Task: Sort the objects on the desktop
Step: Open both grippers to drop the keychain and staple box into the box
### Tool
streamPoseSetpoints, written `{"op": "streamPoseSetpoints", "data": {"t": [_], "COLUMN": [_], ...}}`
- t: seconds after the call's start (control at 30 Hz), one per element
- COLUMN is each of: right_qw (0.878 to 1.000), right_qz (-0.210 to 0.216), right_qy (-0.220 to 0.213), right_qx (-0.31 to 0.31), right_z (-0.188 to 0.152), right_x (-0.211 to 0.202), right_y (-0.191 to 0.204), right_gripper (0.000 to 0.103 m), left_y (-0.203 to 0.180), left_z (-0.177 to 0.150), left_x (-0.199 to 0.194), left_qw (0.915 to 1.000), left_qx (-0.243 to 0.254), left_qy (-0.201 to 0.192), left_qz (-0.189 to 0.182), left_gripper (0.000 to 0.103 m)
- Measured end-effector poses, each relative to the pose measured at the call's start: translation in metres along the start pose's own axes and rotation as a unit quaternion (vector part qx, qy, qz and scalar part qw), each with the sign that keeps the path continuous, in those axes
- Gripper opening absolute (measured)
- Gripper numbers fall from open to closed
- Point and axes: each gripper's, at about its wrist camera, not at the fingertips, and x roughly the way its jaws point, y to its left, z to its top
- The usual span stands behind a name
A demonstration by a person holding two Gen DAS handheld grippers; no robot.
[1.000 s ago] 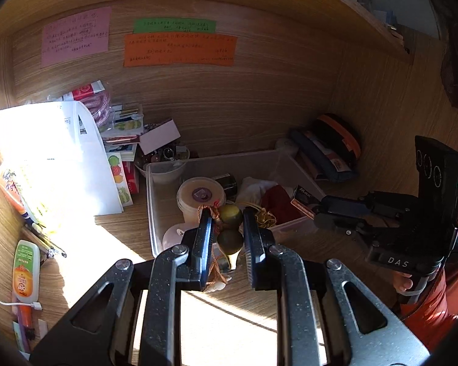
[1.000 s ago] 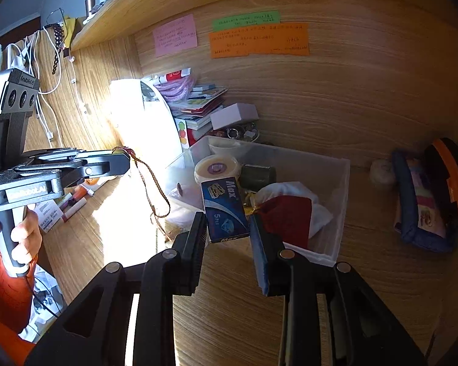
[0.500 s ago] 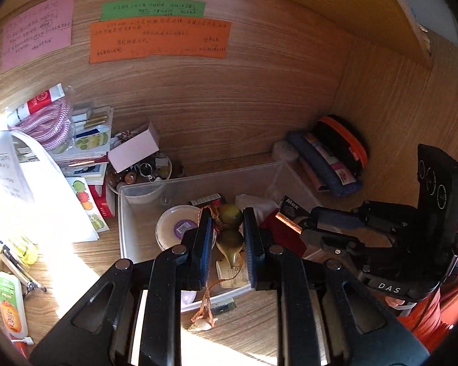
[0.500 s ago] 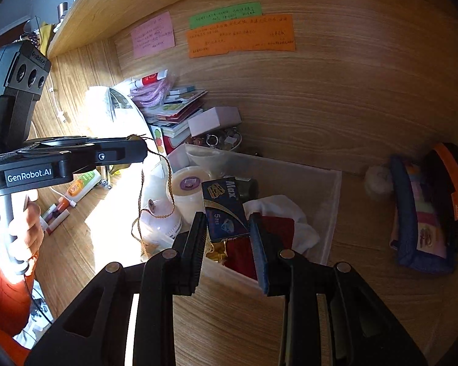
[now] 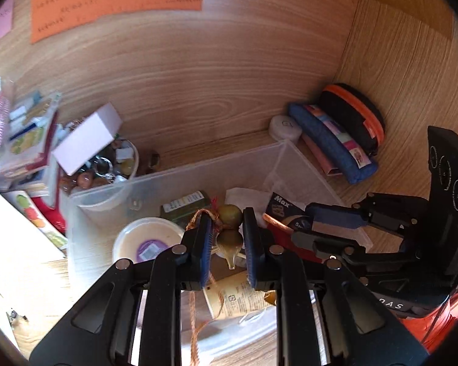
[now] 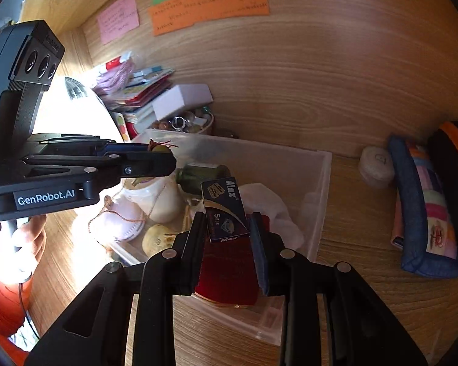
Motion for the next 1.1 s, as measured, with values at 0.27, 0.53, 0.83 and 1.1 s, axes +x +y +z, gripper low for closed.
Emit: {"op": "streamPoseSetpoints", "data": {"t": [0.27, 0.53, 0.83, 1.1], "right_qw": [1.0, 1.0, 1.0, 0.999], "right_qz": [-0.012, -0.018, -0.014, -0.006], "right_qy": [0.003, -0.015, -0.021, -0.033], "right_qx": [-0.003, -0.005, 0.007, 0.013], "right_z": [-0.003, -0.004, -0.003, -0.003], "right_x": [0.006, 0.001, -0.002, -0.01], "right_y": [0.0, 0.002, -0.004, -0.005], "right_gripper": [0.027, 0.027, 0.038, 0.04], "left_y": [-0.001, 0.006, 0.006, 0.005], "left_z": [-0.004, -0.007, -0.004, -0.001], "left_x": [0.015, 0.007, -0.002, -0.001], "left_qw": [0.9997, 0.9998, 0.9994, 0.9908], "left_qx": [0.006, -0.008, -0.011, 0.028], "left_qy": [0.025, 0.016, 0.027, 0.133], "left_qz": [0.003, 0.003, -0.018, 0.007], "left_gripper": [0.019, 0.037, 0.065, 0.067]}}
